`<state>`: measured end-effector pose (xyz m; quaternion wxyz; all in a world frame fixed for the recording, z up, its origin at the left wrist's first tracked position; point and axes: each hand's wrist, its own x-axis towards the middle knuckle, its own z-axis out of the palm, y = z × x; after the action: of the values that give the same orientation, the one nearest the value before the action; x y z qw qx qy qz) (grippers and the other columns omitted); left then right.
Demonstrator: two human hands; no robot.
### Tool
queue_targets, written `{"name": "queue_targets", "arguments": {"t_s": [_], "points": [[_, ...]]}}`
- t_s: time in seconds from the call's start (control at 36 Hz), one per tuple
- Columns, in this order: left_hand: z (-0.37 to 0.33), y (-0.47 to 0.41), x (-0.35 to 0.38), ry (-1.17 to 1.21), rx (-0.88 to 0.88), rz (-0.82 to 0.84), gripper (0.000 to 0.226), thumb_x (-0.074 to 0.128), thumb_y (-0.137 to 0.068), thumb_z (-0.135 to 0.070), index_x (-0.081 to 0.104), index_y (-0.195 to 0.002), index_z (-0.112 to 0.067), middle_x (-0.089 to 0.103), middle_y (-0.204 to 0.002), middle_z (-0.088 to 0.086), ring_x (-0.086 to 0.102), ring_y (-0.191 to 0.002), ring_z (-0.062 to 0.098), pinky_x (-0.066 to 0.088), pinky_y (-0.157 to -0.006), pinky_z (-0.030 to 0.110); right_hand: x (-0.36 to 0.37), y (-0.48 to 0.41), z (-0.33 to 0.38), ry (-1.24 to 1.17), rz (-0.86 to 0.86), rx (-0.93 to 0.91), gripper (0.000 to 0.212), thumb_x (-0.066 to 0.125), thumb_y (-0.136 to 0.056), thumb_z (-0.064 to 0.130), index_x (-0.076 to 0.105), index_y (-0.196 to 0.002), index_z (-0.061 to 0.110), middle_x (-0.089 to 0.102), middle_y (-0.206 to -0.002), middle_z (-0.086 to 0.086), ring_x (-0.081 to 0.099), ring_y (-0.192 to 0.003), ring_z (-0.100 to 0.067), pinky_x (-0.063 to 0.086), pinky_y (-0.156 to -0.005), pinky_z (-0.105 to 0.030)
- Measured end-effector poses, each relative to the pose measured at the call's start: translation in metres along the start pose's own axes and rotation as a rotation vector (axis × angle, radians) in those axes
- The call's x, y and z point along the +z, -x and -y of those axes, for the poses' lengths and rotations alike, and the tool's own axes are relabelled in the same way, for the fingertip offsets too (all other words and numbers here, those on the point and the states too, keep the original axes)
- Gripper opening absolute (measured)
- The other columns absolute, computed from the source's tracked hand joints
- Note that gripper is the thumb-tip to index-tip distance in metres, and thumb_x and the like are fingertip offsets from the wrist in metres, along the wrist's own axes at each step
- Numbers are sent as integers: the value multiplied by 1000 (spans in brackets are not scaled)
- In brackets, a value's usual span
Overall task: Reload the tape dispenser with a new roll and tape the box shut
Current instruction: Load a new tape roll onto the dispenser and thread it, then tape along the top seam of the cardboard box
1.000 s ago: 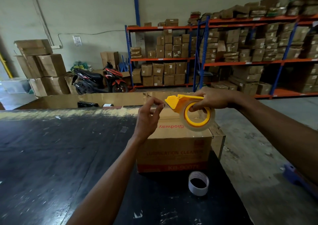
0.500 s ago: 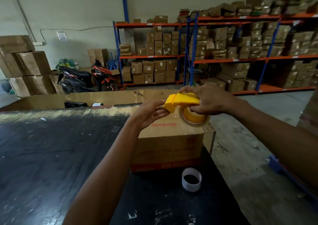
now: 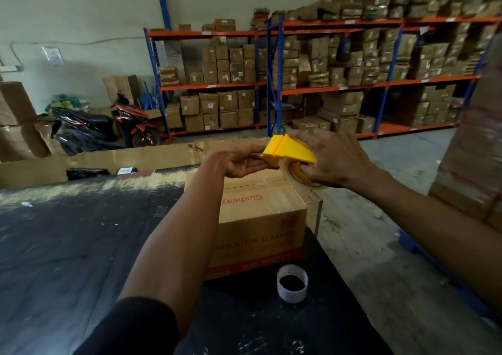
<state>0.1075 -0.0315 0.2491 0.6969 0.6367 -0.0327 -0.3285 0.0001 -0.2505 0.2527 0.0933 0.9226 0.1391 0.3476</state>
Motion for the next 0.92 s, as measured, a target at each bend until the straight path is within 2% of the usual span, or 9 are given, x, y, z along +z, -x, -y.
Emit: {"name": "queue_targets", "arguments": {"t_s": [0.08,0.14,0.22,0.28,0.44,0.56,0.69,0.81,0.92], "points": [[-12,-11,1,-92,16,-22,26,66,-100,-13,66,-119,4,79,-103,20,79,-84,21,66,-74,26,1,-1,1,-1,-33,34,87,38,-74,68,40,-153,31,68,-109,-12,65,-86,-34,34,-65,-33],[-18,-16,2,-203,31,-29,12,64,-101,-13,69,-104,-3,81,-87,12,79,-76,16,66,-69,26,3,-1,2,-1,-28,59,85,43,-75,66,41,-152,31,68,-105,-12,64,-83,-33,32,-65,-33],[-20,-22,-1,-477,92,-17,15,59,-105,-21,70,-103,-12,77,-102,4,72,-97,12,61,-88,33,10,-2,5,-5,-14,76,85,41,-74,67,39,-152,32,68,-110,-11,65,-88,-32,32,-64,-31],[-18,-32,-7,-588,172,11,18,54,-107,-19,71,-111,-13,74,-109,5,70,-102,13,60,-91,37,15,-3,10,-26,11,95,87,37,-73,70,38,-152,32,68,-115,-12,66,-91,-33,32,-65,-31],[-5,-77,-30,-994,431,-47,21,58,-103,-9,74,-108,3,70,-93,16,62,-77,15,52,-77,31,29,-1,41,-86,153,195,76,52,-85,60,39,-152,28,69,-103,-14,67,-90,-36,41,-66,-34],[1,-104,-37,-1263,482,-85,22,59,-102,-10,75,-110,2,71,-95,10,61,-85,16,43,-64,16,51,-12,56,-124,291,270,59,54,-83,58,56,-133,28,71,-99,-8,66,-87,-32,36,-63,-31],[20,-142,-56,-1323,415,-57,20,57,-104,-7,74,-109,2,67,-83,0,61,-74,15,46,-69,28,76,-26,45,-261,493,357,43,50,-76,61,65,-95,26,65,-84,-3,56,-71,-26,37,-57,-31],[33,-163,-65,-1255,427,-128,18,61,-101,-6,77,-106,0,76,-106,15,64,-91,19,43,-78,27,90,-35,50,-245,512,367,44,53,-80,61,66,-92,21,56,-78,-3,53,-73,-27,40,-61,-32],[37,-182,-72,-1230,460,-169,17,63,-99,-6,78,-103,1,77,-108,18,68,-96,26,45,-78,29,103,-54,46,-252,594,375,41,55,-81,60,69,-91,22,55,-78,-2,53,-76,-27,37,-61,-32]]}}
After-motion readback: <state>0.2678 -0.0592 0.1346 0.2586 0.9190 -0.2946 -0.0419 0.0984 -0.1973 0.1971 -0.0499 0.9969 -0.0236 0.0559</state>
